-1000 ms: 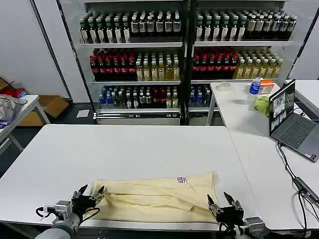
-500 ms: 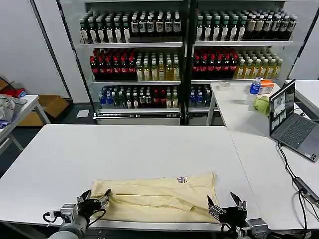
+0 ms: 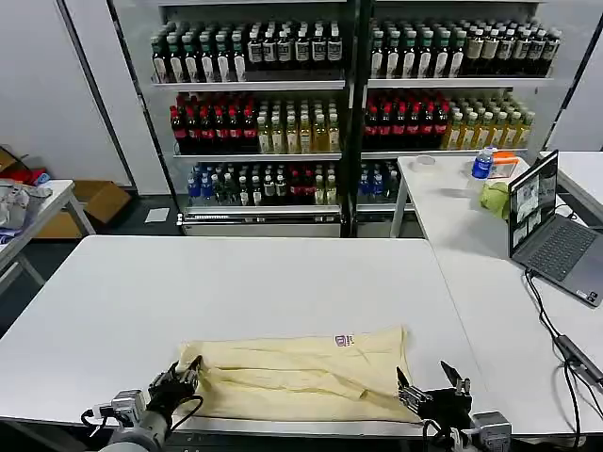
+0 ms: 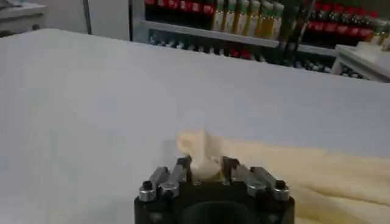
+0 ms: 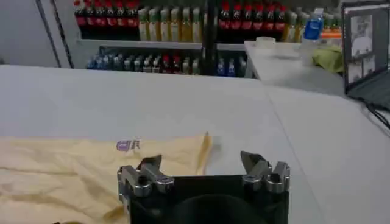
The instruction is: Fold and organize the clothes.
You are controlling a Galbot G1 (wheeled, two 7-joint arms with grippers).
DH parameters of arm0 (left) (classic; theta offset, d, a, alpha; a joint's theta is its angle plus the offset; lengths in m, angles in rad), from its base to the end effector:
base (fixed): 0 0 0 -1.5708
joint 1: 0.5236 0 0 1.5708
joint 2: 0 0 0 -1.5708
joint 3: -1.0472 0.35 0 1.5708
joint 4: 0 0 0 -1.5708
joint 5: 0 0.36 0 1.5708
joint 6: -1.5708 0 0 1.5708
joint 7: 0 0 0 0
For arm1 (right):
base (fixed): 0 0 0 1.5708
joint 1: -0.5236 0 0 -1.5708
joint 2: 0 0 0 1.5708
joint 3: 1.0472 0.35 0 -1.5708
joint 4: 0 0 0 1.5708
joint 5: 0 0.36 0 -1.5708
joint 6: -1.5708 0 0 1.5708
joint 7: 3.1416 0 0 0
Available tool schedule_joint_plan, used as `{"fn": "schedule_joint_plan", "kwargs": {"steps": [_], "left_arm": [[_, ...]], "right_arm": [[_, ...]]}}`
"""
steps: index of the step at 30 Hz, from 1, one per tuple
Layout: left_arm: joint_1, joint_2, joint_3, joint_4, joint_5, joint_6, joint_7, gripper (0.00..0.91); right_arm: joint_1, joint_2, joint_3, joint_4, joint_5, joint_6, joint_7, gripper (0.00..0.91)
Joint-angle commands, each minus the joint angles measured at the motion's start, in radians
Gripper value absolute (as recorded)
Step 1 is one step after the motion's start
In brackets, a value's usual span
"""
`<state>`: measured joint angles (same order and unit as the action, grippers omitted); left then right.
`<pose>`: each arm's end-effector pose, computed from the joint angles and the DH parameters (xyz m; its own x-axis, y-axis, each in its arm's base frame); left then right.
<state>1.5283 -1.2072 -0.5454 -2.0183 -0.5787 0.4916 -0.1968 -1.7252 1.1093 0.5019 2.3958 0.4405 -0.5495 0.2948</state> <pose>0.2048 0.0757 -0.3088 -0.8400 0.0379 0.5413 -0.0462 0.9889 -0.1410 0.1407 -0.0334 -0.2147 -0.8865 -0.0673 0.4578 -0.0938 0.9950 -0.0353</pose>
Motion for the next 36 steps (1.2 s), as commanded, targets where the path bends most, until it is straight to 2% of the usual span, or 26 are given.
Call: {"fn": "schedule_joint_plan", "kwargs": {"steps": [1,8,17,22,25,31,36], "left_arm": [[0.010,0.010,-0.028,-0.015,-0.043,-0.001,0.006,0.010],[-0.011,0.115,-0.162,-0.005,-0.098,0.003,0.031,0.020],[-0.097,0.319,-0.389,0.178,-0.153,0.006,0.088,0.020],[-0.128,0.389,-0.455,0.287,-0.178,0.025,0.105,0.010],[-0.123,0.391,-0.464,0.246,-0.203,0.052,0.098,0.020],[-0.075,0.284,-0.367,-0.024,-0.280,0.086,0.052,0.020],[-0.068,0.203,-0.290,-0.127,-0.379,0.087,0.031,0.010]], "right_arm": [[0.000,-0.001,0.010,0.001,0.004,0.001,0.000,0.907],[0.022,-0.013,0.011,-0.007,0.014,0.002,0.003,0.907],[0.066,-0.032,-0.013,-0.029,0.030,0.001,0.003,0.907],[0.084,-0.038,-0.020,-0.037,0.040,0.001,0.002,0.907],[0.090,-0.042,-0.021,-0.038,0.042,0.001,0.002,0.907],[0.093,-0.048,-0.022,-0.043,0.043,0.000,0.003,0.907],[0.093,-0.054,-0.023,-0.049,0.043,0.000,0.003,0.907]]}}
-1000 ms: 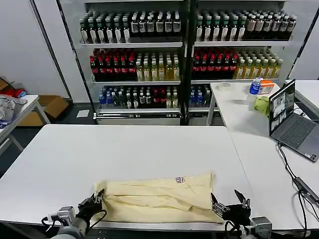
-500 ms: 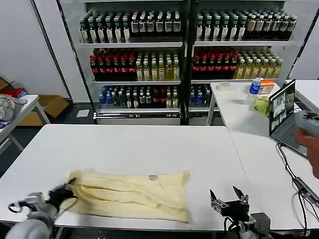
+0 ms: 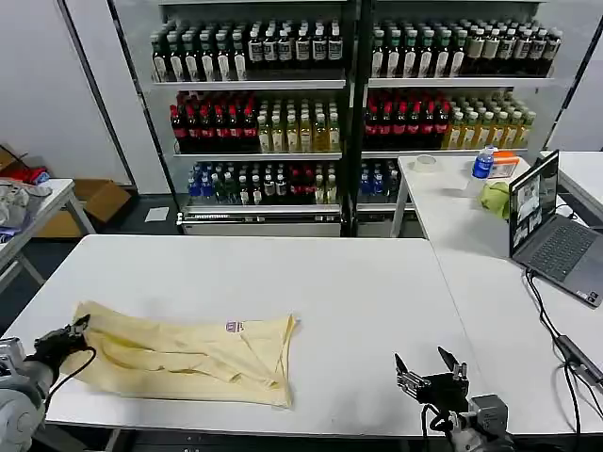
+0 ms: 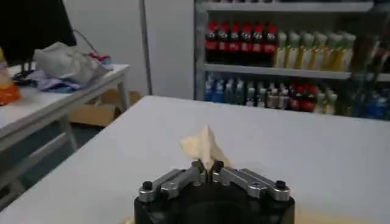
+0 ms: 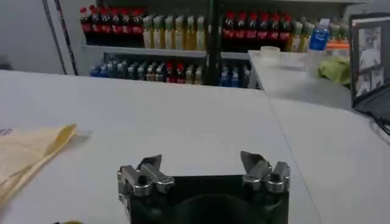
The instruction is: Fold and organize the clothes.
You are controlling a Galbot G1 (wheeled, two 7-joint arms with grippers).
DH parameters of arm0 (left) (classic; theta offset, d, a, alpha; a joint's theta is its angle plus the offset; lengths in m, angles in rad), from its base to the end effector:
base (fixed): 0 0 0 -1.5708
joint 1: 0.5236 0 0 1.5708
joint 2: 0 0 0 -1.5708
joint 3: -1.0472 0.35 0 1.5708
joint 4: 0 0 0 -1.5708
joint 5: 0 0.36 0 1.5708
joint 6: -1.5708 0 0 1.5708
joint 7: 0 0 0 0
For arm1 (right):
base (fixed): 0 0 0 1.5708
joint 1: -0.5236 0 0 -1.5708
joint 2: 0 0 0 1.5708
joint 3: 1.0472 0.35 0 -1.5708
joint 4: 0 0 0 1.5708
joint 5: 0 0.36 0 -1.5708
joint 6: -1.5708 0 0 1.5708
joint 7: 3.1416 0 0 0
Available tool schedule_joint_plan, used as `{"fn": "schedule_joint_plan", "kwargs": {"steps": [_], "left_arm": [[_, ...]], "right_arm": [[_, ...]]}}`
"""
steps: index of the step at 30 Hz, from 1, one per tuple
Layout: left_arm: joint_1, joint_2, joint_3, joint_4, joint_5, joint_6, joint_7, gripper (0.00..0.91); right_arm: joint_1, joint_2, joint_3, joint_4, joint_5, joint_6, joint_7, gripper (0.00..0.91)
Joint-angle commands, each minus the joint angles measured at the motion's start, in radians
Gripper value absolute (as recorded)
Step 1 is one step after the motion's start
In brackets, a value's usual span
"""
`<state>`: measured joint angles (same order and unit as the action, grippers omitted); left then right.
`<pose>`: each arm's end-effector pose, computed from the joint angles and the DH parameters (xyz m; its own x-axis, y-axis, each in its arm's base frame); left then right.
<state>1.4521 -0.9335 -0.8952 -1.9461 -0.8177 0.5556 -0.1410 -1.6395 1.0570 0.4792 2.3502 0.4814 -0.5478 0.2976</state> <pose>0.2463 0.2275 -0.2175 -0.8906 -0.1352 0.4343 -0.1688 0.9849 -0.0395 0.1620 -0.0378 -0.2175 -0.8938 -0.0927 0.4388 -0.1246 0.9912 -0.0443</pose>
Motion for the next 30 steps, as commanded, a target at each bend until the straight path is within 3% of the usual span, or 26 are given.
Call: {"fn": "schedule_joint_plan", "kwargs": {"steps": [1,8,18,30], "left_arm": [[0.003,-0.086,0.071,-0.210,-0.228,0.023,-0.034,0.010],[-0.037,-0.137,0.162,-0.222,-0.367,0.023,-0.101,0.010],[-0.133,-0.276,0.390,-0.192,-0.309,0.023,-0.165,0.010],[-0.180,-0.417,0.537,-0.092,-0.212,0.023,-0.180,0.010]], "right_arm": [[0.006,-0.005,-0.002,-0.005,0.002,-0.001,0.000,0.907],[0.017,-0.013,-0.010,-0.029,0.002,-0.001,-0.001,0.907],[0.070,-0.038,-0.032,-0.079,0.033,-0.001,-0.001,0.907],[0.114,-0.067,-0.047,-0.141,0.072,0.004,-0.005,0.907]]}}
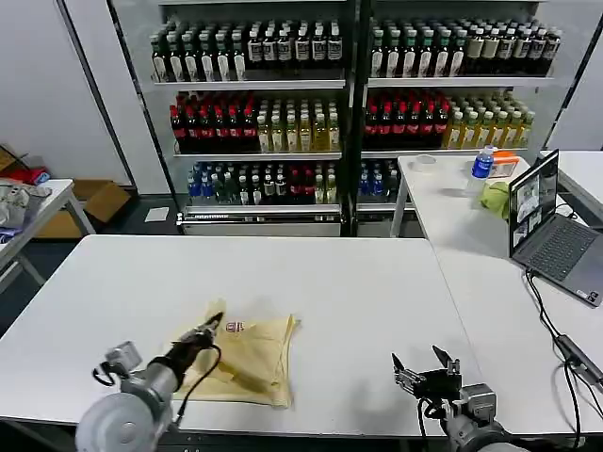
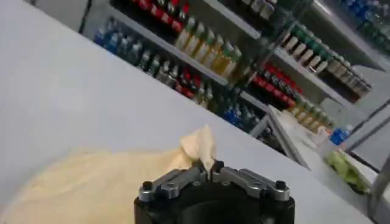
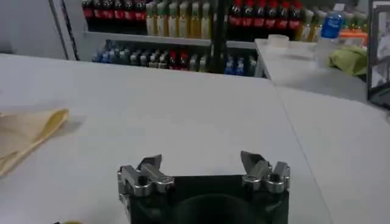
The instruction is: Fold and organize the clothes.
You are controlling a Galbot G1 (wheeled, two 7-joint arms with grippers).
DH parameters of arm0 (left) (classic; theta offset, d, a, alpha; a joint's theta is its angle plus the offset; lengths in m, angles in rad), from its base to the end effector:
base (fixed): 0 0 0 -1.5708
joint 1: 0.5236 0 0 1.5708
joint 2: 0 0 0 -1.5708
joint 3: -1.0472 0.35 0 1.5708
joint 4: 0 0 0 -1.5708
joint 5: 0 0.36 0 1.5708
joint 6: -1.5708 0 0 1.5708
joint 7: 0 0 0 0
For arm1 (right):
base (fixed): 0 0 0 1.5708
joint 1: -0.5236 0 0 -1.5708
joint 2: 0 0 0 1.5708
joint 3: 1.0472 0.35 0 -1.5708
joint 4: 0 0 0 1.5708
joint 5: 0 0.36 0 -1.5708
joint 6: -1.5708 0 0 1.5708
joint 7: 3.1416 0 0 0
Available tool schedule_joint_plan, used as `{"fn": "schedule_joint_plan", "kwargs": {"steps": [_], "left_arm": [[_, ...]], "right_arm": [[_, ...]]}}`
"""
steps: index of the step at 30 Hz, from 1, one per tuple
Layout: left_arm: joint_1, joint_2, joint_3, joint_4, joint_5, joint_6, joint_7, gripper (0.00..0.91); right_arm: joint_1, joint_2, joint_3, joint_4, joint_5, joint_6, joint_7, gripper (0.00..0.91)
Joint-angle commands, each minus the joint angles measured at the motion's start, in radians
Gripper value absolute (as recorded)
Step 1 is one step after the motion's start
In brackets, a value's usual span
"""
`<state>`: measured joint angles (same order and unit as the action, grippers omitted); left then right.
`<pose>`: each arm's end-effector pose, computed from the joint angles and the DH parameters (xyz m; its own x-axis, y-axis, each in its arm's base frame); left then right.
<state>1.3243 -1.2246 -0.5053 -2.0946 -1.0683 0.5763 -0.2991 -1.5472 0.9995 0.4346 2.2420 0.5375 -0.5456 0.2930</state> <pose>0.2555 0.0523 -0.2409 -0.8655 0.2985 0.4023 0.0248 0.8276 -0.5607 0.1891 -0.0471 -0.2396 -0.8713 -0.1118 0.4779 -0.1530 0.9871 -0.0480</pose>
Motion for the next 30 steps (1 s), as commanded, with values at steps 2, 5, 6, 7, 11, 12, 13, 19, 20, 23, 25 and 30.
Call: {"fn": "schedule_joint_plan", "kwargs": {"steps": [2,5,6,7,11,12,13,19,20,23,25,30], "left_arm": [[-0.062,-0.137,0.167,0.079,0.066,0.002,-0.020,0.010],[-0.070,-0.148,0.176,0.122,0.087,0.002,-0.019,0.393],[-0.069,-0.150,0.179,0.125,0.101,0.002,-0.019,0.907],[-0.066,-0.152,0.182,0.127,0.123,0.002,-0.020,0.907],[-0.039,-0.177,0.171,0.103,0.165,0.001,-0.020,0.907],[-0.034,-0.181,0.164,0.092,0.163,0.001,-0.020,0.907],[-0.027,-0.181,0.159,0.088,0.159,0.001,-0.018,0.907],[0.013,-0.150,0.067,-0.013,0.079,0.000,-0.014,0.907],[0.022,-0.142,0.041,-0.026,0.045,0.000,-0.016,0.907],[0.057,-0.101,-0.043,-0.068,-0.007,0.000,-0.017,0.907],[0.090,-0.069,-0.097,-0.087,-0.043,0.000,-0.021,0.907],[0.147,0.032,-0.272,-0.059,-0.070,0.001,-0.014,0.907]], "right_arm": [[0.026,-0.015,-0.003,-0.039,0.019,0.004,-0.001,0.907],[0.029,-0.020,-0.001,-0.039,0.027,0.004,-0.001,0.907],[0.031,-0.025,0.000,-0.038,0.029,0.004,-0.001,0.907],[0.033,-0.027,0.000,-0.038,0.030,0.005,-0.001,0.907],[0.045,-0.016,-0.002,-0.048,0.031,0.009,-0.002,0.907],[0.045,-0.016,-0.002,-0.048,0.031,0.009,-0.002,0.907],[0.049,-0.009,-0.006,-0.051,0.030,0.009,-0.002,0.907],[0.060,-0.004,-0.019,-0.041,0.030,0.005,-0.001,0.907],[0.061,-0.004,-0.020,-0.040,0.030,0.004,0.000,0.907],[0.060,-0.004,-0.017,-0.036,0.031,0.004,0.000,0.907],[0.056,-0.002,-0.015,-0.032,0.030,0.004,-0.001,0.907],[0.061,0.009,-0.014,-0.028,0.030,0.004,-0.001,0.907]]}}
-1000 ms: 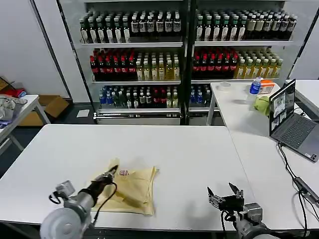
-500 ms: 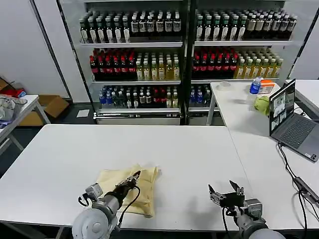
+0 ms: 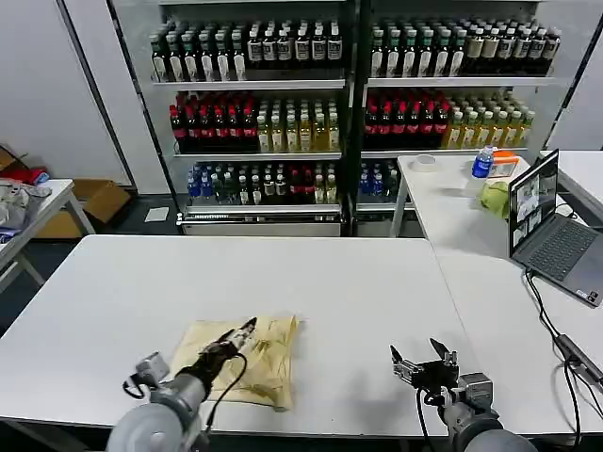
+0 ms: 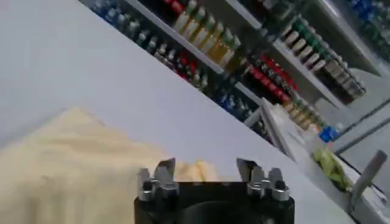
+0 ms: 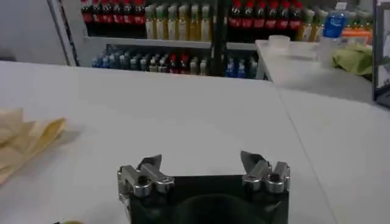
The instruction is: Fold and organize the clothes.
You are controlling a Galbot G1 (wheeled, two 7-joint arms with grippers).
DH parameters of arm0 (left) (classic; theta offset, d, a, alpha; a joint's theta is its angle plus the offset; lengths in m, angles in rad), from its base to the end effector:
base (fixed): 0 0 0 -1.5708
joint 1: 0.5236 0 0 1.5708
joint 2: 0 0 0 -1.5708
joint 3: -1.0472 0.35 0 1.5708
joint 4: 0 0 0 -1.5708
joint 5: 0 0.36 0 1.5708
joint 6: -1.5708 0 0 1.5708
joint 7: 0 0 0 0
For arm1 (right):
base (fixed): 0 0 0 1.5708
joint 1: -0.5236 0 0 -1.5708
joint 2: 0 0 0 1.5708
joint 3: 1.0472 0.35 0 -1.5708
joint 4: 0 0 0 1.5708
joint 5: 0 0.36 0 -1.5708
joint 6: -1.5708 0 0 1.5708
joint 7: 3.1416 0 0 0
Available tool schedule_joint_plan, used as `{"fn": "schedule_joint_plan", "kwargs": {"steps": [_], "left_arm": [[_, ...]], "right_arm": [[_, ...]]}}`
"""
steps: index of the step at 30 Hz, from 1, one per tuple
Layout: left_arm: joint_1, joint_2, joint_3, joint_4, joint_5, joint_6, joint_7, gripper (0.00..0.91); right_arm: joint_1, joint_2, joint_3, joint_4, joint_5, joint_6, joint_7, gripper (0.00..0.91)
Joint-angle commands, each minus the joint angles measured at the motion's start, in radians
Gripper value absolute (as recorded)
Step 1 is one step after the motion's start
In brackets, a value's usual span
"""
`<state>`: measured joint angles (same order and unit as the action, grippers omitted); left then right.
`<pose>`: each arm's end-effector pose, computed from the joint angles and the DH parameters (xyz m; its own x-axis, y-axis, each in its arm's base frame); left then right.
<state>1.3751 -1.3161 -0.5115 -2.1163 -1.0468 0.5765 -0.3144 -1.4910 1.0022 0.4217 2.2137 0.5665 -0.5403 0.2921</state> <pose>0.2402 0.0375 -0.2495 -0.8644 0.2865 0.4132 -0.0282 0.7928 -0.6088 0.2035 -0.0475 -0.2394 -0.8803 -0.1229 0.4582 -0.1506 0.9883 -0.0241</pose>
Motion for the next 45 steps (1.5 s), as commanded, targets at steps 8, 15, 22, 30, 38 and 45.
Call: {"fn": "schedule_joint_plan", "kwargs": {"steps": [8,15,22,30,38,45], "left_arm": [[0.144,0.238,-0.404,0.095,-0.094,0.003,0.016,0.907],[0.143,0.213,-0.334,0.109,-0.095,0.005,0.046,0.907],[0.113,0.181,-0.260,0.121,-0.099,0.006,0.081,0.907],[0.079,0.144,-0.181,0.129,-0.083,0.005,0.090,0.907],[0.048,0.127,-0.136,0.173,-0.063,0.004,0.105,0.907],[0.007,0.112,-0.102,0.209,-0.006,0.002,0.138,0.907]], "right_arm": [[0.001,0.015,-0.001,0.006,-0.001,-0.001,-0.001,0.907],[-0.017,0.014,0.010,0.019,-0.006,-0.001,0.000,0.907],[-0.032,0.011,0.022,0.030,-0.009,-0.001,0.001,0.907],[-0.043,0.015,0.024,0.036,-0.017,-0.001,0.001,0.907],[-0.044,0.000,0.029,0.039,-0.015,-0.001,0.000,0.907],[-0.046,-0.005,0.027,0.035,-0.015,-0.001,0.000,0.907]]}}
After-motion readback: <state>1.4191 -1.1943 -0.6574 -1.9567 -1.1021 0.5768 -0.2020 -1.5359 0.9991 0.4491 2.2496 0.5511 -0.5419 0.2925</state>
